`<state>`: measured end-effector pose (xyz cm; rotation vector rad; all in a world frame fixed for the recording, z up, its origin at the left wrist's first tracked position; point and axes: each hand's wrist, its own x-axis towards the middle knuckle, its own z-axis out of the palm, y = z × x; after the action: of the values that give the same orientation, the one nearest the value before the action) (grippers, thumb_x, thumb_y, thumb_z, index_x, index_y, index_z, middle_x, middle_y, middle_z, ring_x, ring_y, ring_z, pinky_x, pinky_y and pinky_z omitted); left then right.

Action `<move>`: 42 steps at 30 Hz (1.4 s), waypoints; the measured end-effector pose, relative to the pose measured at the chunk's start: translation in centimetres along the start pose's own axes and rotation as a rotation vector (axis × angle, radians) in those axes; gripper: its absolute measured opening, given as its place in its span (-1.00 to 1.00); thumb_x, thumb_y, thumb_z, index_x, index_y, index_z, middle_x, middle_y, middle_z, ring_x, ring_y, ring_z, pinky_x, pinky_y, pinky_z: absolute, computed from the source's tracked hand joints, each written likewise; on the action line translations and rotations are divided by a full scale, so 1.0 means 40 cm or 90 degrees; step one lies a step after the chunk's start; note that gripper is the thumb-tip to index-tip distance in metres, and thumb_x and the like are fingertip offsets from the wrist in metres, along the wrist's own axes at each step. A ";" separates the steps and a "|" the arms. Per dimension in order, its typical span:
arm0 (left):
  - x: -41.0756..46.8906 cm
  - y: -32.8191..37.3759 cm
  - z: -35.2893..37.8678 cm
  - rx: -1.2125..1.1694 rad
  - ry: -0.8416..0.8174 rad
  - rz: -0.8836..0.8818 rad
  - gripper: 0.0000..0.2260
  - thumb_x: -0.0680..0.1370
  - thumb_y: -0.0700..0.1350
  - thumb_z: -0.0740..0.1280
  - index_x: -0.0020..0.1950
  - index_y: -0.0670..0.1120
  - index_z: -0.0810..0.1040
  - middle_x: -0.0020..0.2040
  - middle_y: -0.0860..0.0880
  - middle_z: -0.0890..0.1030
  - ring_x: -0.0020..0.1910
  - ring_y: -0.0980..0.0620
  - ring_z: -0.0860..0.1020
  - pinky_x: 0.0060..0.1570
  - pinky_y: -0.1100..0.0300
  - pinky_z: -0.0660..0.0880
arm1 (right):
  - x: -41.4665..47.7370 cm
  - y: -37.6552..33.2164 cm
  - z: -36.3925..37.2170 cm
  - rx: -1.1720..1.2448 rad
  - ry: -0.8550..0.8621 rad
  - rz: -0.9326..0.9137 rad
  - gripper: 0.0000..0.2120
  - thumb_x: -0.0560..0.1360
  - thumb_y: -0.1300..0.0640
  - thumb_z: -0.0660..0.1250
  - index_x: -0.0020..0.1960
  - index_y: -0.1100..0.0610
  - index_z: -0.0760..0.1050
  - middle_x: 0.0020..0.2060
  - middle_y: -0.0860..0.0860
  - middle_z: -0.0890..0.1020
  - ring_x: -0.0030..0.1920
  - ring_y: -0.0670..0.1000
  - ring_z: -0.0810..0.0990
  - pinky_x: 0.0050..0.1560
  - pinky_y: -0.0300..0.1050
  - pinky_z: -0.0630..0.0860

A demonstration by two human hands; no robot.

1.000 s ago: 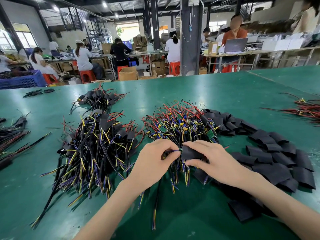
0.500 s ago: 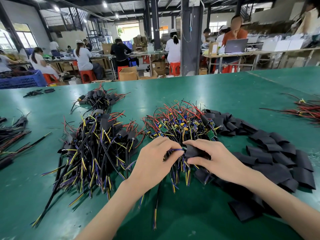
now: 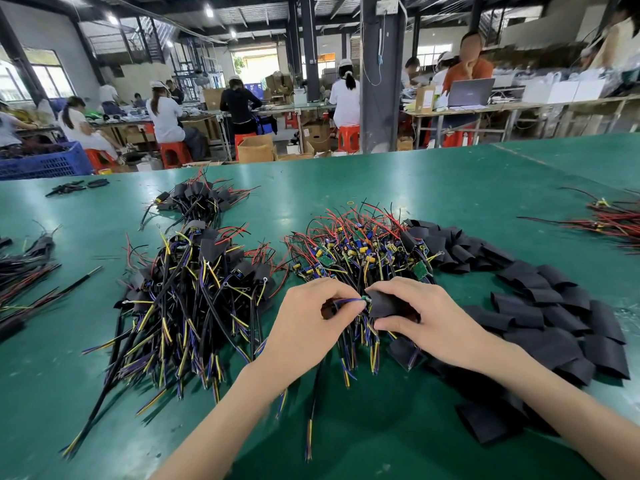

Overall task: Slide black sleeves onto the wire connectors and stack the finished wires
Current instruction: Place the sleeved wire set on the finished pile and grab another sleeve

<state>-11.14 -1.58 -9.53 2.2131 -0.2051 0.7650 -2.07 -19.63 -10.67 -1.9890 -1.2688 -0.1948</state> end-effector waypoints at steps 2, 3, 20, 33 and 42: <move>-0.001 -0.001 0.001 -0.020 -0.011 -0.030 -0.94 0.45 -0.20 0.45 -0.18 -0.04 0.65 -0.22 0.15 0.63 -0.23 0.19 0.56 -0.17 0.35 0.45 | -0.003 -0.001 0.005 -0.028 0.003 -0.007 -0.63 0.43 0.04 0.44 0.20 0.04 0.48 -0.08 -0.10 0.54 -0.08 -0.13 0.50 0.00 -0.24 0.41; -0.001 -0.002 0.002 -0.025 -0.016 -0.044 -0.93 0.45 -0.20 0.45 -0.18 -0.04 0.65 -0.23 0.16 0.62 -0.24 0.19 0.55 -0.19 0.35 0.45 | -0.004 -0.003 0.007 -0.043 0.003 -0.013 -0.63 0.43 0.05 0.44 0.21 0.07 0.47 -0.09 -0.12 0.53 -0.09 -0.15 0.48 0.00 -0.27 0.39; -0.002 0.001 0.012 -0.036 -0.039 -0.072 -0.80 0.46 -0.32 0.38 -0.04 -0.05 0.66 -0.22 0.13 0.65 -0.25 0.23 0.57 -0.16 0.39 0.45 | -0.002 -0.020 0.003 -0.089 -0.017 -0.031 -0.66 0.49 0.05 0.37 0.22 0.10 0.44 -0.06 -0.04 0.50 -0.10 -0.11 0.44 0.00 -0.30 0.36; 0.072 -0.042 -0.171 0.172 0.359 0.050 -0.76 0.51 -0.20 0.28 0.15 0.03 0.44 -0.30 0.13 0.51 -0.30 0.04 0.51 -0.21 0.15 0.44 | 0.014 0.062 -0.130 -0.185 0.204 0.179 -0.77 0.44 0.38 0.31 0.06 0.20 0.47 -0.04 0.11 0.50 -0.05 0.13 0.51 0.05 -0.10 0.39; 0.062 -0.223 -0.284 0.484 0.362 -0.276 -0.73 0.57 -0.22 0.21 0.23 -0.16 0.57 0.14 -0.23 0.55 0.15 -0.26 0.38 0.09 -0.10 0.31 | -0.015 0.109 -0.161 -0.200 -0.313 0.392 -0.53 0.36 0.18 0.47 0.13 0.00 0.30 0.01 -0.01 0.45 -0.01 -0.03 0.45 -0.06 -0.24 0.33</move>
<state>-11.06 12.98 -7.70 2.4439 0.9560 1.3149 2.91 -25.31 -8.66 -2.7113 -0.8665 0.4458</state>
